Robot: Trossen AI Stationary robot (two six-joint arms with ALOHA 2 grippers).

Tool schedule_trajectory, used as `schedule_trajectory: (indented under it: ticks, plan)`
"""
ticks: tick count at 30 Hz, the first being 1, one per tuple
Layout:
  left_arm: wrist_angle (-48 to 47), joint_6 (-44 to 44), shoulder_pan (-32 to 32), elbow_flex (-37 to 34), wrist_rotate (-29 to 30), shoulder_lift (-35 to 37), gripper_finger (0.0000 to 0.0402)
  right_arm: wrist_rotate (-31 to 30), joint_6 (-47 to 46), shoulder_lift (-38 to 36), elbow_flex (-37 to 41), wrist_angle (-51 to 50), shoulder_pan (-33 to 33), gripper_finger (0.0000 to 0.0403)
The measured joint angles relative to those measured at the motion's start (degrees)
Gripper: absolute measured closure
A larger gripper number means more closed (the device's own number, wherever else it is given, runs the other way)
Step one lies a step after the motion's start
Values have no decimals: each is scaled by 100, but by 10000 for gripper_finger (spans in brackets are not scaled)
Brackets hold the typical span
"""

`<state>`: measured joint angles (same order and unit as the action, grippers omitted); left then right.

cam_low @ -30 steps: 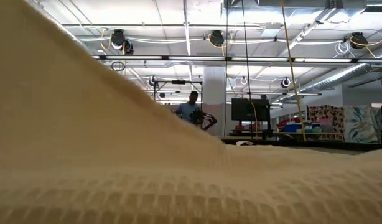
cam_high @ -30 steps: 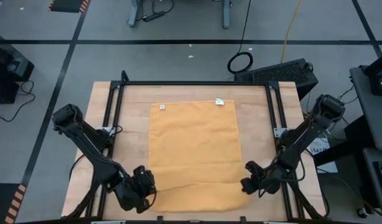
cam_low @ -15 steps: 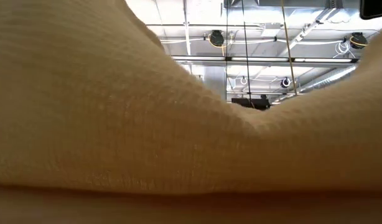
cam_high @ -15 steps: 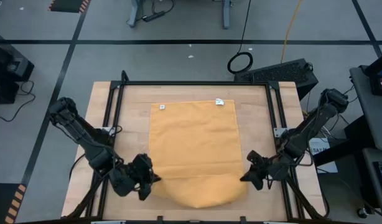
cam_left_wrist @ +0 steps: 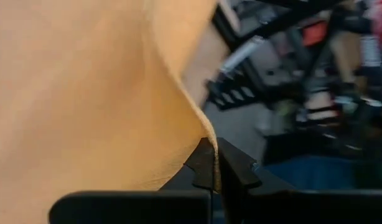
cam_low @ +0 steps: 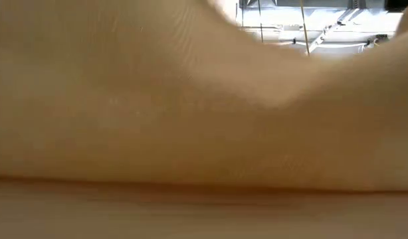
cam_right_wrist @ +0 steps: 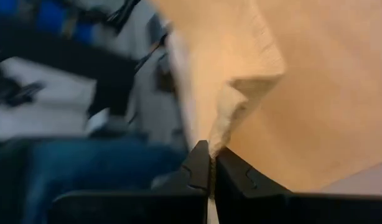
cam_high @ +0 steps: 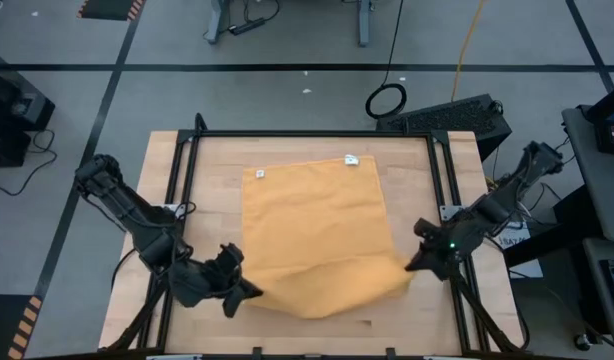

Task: Roll towel
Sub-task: Roll the yellow towel

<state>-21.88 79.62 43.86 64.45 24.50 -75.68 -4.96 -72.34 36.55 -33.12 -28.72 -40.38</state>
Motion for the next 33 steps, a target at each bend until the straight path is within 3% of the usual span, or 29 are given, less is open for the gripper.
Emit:
schedule_trajectory:
  ticks: [6,11,15,19,28,33]
  plan:
    - [1683,60,219,0,43,-4,397,898,-5,-140,0,1154,-283,403]
    - [2386,-201,236,73,42,-5,398,971,-220,-77,0,2368,-499,403]
    - [1600,-1079,30,293,223,0,398,714,-158,-77,-4,2546,-433,403]
    - [566,-1312,-401,302,257,-7,399,330,2,-76,-4,2337,-116,403]
    - [-2049,-2162,-1214,302,122,140,399,348,-124,-153,-4,1329,1045,402]
    - [-3743,-2206,-1640,302,136,426,399,300,70,-183,-4,492,1833,402]
